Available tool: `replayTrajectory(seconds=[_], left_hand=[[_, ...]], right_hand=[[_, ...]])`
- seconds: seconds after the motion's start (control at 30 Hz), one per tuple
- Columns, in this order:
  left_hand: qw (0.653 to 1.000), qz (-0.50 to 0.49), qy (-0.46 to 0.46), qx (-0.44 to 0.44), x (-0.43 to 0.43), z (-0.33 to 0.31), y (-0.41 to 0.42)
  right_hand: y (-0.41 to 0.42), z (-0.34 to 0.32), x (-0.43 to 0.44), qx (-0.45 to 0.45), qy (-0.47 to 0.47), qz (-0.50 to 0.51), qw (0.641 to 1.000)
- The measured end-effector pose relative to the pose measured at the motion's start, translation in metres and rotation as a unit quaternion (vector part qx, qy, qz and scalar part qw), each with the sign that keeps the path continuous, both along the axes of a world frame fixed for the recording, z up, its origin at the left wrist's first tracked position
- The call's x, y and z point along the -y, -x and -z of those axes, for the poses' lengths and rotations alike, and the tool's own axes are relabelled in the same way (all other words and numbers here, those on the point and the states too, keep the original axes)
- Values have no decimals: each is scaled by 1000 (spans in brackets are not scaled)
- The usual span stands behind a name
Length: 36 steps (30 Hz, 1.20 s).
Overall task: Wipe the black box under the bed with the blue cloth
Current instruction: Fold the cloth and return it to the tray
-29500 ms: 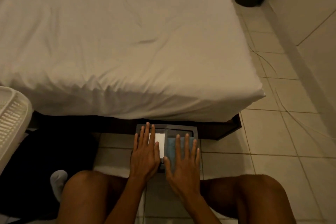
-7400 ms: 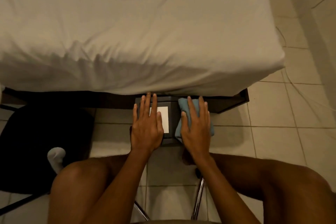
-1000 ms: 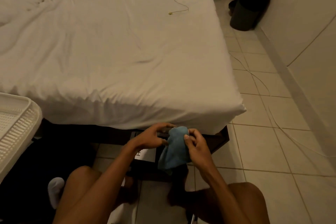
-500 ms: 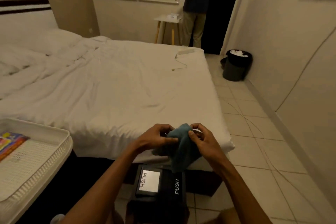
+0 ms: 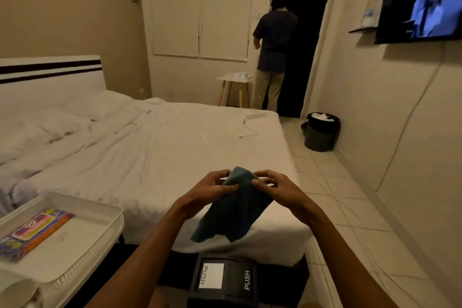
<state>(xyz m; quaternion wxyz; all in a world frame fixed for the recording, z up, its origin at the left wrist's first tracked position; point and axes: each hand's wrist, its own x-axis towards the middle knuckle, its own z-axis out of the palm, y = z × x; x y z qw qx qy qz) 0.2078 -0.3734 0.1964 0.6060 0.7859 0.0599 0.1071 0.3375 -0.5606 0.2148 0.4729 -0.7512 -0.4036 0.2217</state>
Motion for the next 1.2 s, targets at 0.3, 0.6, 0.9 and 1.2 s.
replayTrajectory(seconds=[0.3,0.6,0.9,1.2], left_hand=[[999,-16,4,43,4,-51,22],[992,-105,-37,56,8,-55,30],[990,-118,-69,38,-33,-27,49],[983,-159,-90,-9,-87,1,74]], right_hand=[[9,-37,14,5,-9,2,1000],[19,-59,8,68,-56,28,996],[25,-23,-37,86,-21,-14,996],[38,24,-108,23,-22,-43,999]])
